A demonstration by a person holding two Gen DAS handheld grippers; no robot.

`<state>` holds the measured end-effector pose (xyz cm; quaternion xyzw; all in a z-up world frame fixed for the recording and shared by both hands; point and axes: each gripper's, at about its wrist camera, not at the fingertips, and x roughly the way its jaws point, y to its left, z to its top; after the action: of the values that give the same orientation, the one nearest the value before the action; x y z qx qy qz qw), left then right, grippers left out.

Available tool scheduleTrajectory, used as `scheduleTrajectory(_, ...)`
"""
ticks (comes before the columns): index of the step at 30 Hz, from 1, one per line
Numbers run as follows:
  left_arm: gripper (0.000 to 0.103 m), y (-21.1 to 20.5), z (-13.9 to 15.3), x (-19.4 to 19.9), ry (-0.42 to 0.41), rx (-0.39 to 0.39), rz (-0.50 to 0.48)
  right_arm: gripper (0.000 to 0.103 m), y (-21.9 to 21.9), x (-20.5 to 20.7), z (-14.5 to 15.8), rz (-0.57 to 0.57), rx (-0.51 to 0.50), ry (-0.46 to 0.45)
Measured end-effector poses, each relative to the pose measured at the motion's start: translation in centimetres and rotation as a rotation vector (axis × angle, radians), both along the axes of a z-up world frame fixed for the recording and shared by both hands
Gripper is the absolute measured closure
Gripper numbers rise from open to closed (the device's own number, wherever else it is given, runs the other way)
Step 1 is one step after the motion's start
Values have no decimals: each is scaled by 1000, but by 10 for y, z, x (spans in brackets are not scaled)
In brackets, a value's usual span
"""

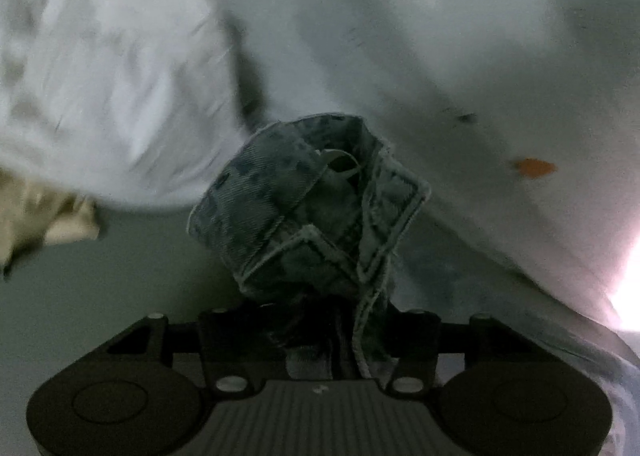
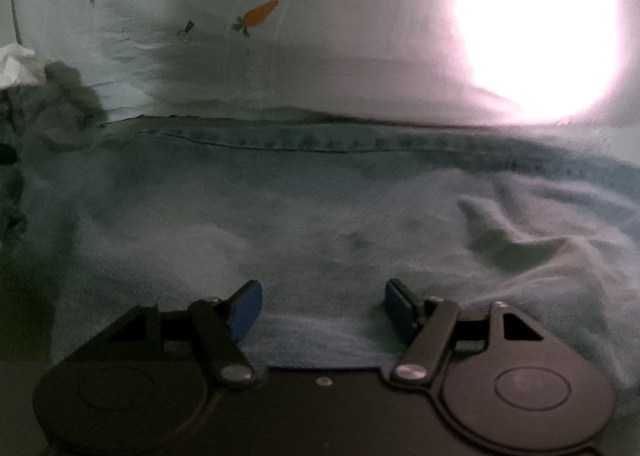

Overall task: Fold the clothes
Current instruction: 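Move the left tool onto the jeans waistband and close on it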

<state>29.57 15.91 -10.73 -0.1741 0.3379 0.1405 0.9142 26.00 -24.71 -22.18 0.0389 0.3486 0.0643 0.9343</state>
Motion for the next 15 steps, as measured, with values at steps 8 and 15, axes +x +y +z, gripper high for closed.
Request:
scheduleTrajectory(8,48,-90,50,-1,-109,269,-213,26,-53,-14,25,-72,255,32)
scheduleTrajectory(15,36,-190,35,1,-53,589,-465,21,-109,-40,30,-207,490,33)
